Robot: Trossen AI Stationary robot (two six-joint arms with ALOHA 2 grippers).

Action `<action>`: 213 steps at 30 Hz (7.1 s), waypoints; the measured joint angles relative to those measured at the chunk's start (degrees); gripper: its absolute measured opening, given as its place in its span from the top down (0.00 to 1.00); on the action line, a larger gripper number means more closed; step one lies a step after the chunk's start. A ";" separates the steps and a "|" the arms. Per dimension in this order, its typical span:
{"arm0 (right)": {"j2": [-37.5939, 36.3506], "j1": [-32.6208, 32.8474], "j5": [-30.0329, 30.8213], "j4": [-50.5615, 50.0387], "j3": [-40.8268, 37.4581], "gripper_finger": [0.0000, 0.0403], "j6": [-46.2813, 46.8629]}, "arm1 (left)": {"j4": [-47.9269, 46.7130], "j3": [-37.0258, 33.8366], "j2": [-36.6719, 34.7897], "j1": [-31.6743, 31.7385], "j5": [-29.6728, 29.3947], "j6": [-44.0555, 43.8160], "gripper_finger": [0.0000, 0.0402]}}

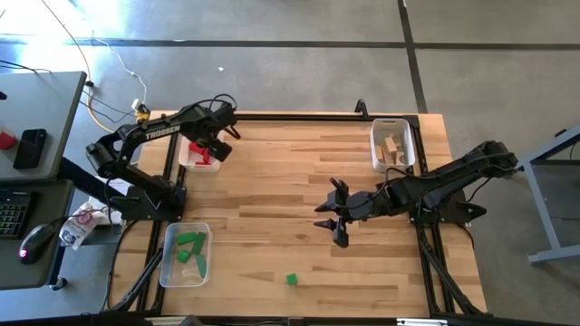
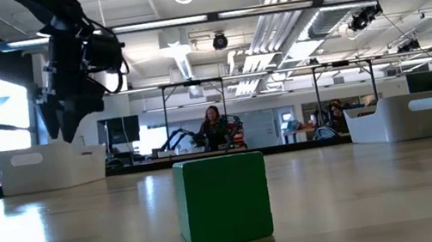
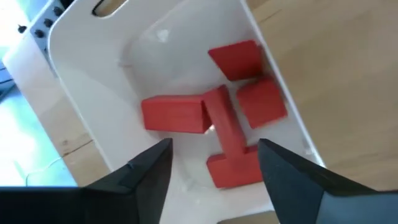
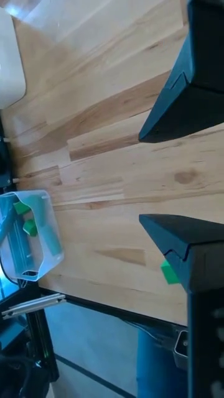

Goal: Sort & place blocks by color
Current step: Put the green block into the transparent bin

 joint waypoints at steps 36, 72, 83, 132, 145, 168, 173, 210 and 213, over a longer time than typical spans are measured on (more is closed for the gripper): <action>0.00 7.65 5.83 8.44 0.00 0.54 -8.00 | 11.89 0.00 -13.27 -45.28 15.01 -16.67 0.43; 0.00 7.54 8.32 7.28 0.00 0.54 -7.52 | 45.22 8.08 -6.53 -72.37 -3.53 -7.71 0.43; 0.00 7.54 8.08 4.16 0.00 0.54 -4.34 | 39.29 14.47 4.61 -74.86 -10.02 -8.93 0.43; 0.00 7.54 10.88 3.28 0.00 0.54 -2.84 | 62.02 14.40 33.86 -79.43 -7.66 -19.10 0.43; 0.00 7.54 10.92 2.99 0.00 0.54 -1.29 | 64.62 14.40 37.16 -79.67 -5.66 -20.42 0.43; 0.00 7.54 10.90 2.51 0.00 0.54 -1.29 | 62.57 14.52 38.88 -77.81 -5.29 -15.21 0.74; 0.00 7.52 10.90 2.51 0.00 0.54 -1.27 | 55.90 14.51 36.44 -77.81 -3.64 -15.26 0.74; -0.02 7.54 10.76 -0.96 0.00 0.54 0.63 | 0.24 5.50 5.59 -81.41 -4.89 -30.66 0.74; -0.02 7.54 10.76 -1.05 0.00 0.54 0.66 | 0.10 3.61 0.75 -82.47 -3.60 -32.76 0.74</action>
